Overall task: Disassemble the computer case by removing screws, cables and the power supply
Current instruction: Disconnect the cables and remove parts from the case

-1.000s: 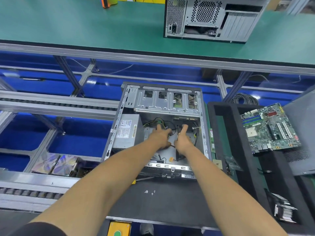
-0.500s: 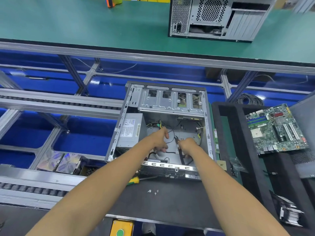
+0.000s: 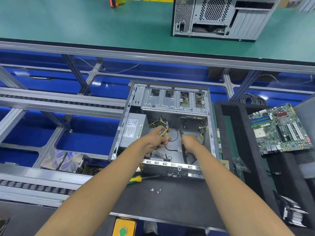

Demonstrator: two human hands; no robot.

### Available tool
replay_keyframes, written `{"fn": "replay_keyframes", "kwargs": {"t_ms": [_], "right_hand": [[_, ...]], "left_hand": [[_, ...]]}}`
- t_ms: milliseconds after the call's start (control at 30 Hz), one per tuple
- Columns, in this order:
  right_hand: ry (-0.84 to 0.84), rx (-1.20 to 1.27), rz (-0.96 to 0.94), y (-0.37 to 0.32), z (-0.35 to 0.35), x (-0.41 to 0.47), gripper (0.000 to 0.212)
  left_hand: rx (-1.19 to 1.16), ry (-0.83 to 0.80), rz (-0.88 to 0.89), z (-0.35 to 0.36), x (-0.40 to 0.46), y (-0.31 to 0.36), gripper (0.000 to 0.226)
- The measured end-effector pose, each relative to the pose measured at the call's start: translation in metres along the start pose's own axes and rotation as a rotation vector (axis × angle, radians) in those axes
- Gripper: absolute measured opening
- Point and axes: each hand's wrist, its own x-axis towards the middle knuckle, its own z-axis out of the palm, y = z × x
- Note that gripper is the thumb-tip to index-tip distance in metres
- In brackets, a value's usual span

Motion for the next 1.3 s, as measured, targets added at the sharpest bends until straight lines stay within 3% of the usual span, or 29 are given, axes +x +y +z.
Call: {"fn": "replay_keyframes", "kwargs": {"t_ms": [267,400,533,800,933,1033,1300], "right_hand": [[-0.049,0.211,0.019,-0.004,0.007,0.0,0.021],[-0.078,0.198,0.027,-0.002,0.007,-0.002,0.022],[-0.103,0.185,0.02,-0.003,0.008,-0.005,0.021],[-0.218,0.231,-0.022,-0.004,0.006,-0.007,0.016],[-0.243,0.237,-0.035,-0.009,0.003,-0.011,0.015],[-0.284,0.247,-0.042,-0.01,-0.002,-0.016,0.017],[-0.501,0.324,0.036,-0.009,-0.01,-0.032,0.031]], "left_hand": [[-0.187,0.013,0.071,0.003,-0.002,0.006,0.034],[-0.205,0.068,0.085,0.001,0.001,0.004,0.034],[-0.145,0.15,0.133,0.001,0.002,0.006,0.006],[0.086,0.241,0.127,-0.002,0.002,-0.002,0.027],[0.304,0.147,0.058,-0.001,0.005,-0.006,0.023],[0.427,0.104,-0.047,0.002,0.007,-0.004,0.047],[0.315,0.12,-0.002,0.005,0.014,-0.005,0.037]]}}
